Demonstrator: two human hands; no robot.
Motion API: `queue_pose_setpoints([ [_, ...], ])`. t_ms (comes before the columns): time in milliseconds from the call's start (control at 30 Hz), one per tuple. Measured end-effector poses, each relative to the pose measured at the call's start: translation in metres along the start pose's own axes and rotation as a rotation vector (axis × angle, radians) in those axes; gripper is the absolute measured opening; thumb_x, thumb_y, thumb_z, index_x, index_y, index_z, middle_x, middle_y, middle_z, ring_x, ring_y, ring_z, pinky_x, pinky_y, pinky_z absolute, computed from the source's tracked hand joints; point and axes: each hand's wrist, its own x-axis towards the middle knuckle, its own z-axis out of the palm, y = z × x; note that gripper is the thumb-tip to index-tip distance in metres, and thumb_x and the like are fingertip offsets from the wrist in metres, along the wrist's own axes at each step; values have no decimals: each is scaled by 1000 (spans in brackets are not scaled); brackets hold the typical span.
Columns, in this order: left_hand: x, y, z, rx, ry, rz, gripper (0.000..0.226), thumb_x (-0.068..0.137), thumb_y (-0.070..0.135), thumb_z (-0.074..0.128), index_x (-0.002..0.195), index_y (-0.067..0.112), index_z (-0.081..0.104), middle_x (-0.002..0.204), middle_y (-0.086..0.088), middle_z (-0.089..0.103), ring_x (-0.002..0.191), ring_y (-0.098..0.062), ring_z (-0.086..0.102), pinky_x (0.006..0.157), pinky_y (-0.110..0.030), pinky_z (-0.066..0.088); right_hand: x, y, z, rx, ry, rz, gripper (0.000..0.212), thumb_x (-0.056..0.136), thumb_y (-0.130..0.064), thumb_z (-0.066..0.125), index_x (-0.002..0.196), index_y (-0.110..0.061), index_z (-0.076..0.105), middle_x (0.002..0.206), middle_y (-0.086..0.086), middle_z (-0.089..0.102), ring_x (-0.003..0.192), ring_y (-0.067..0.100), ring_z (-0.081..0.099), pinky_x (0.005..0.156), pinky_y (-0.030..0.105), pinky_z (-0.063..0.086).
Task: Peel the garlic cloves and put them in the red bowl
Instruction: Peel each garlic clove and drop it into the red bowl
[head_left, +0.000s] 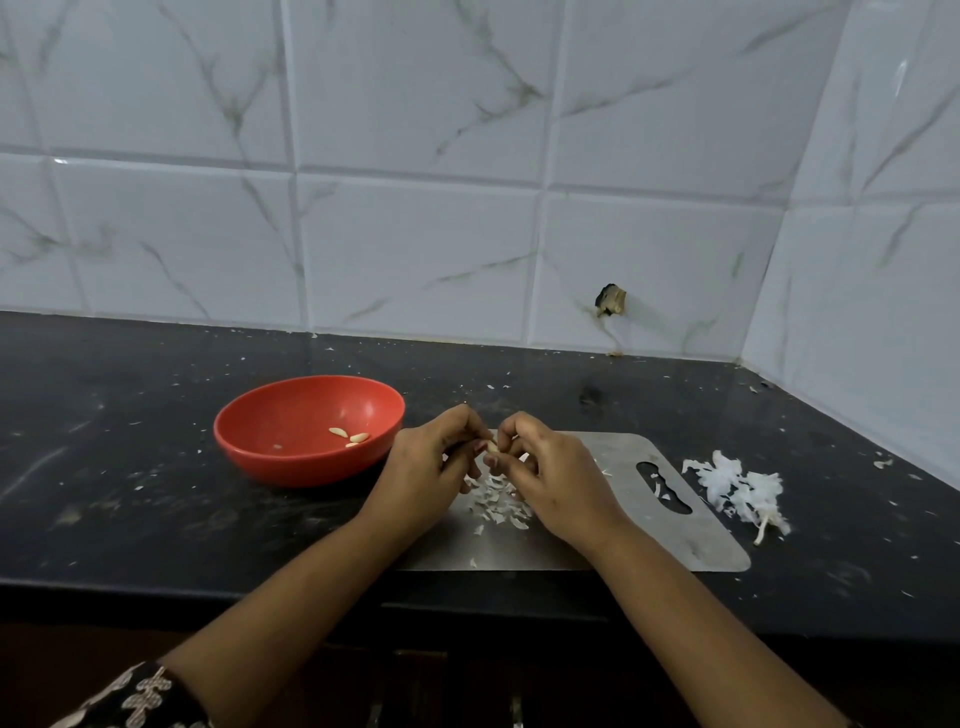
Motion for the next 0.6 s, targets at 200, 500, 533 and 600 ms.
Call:
queue_pose_setpoints([
  [200,1,0,0,-11,0,4,13,90,-4,57,91,8,61,75,2,67,65,-11,66,54,-24,56,-1,1,0,14,32,2,12,91,-27,65,88,-26,54,77,-8,68,59,5,61,60,37,54],
  [500,1,3,0,-46,7,-37,18,91,-2,59,90,16,60,74,6,66,65,-10,66,54,-21,55,-1,0,0,-5,17,-10,16,93,-25,62,83,-29,51,77,-5,67,59,3,58,56,25,48],
  [533,1,3,0,-47,10,-34,18,90,-1,59,90,17,60,73,6,66,64,-10,66,54,-21,55,-1,0,0,-12,17,-12,15,94,-24,61,83,-29,50,77,-5,67,59,4,58,55,27,49],
  [600,1,3,0,-52,13,-34,16,90,1,61,90,17,60,74,6,66,65,-9,66,54,-22,55,-1,0,0,-32,22,-16,15,94,-24,59,83,-28,50,75,-5,66,57,5,56,54,27,47],
])
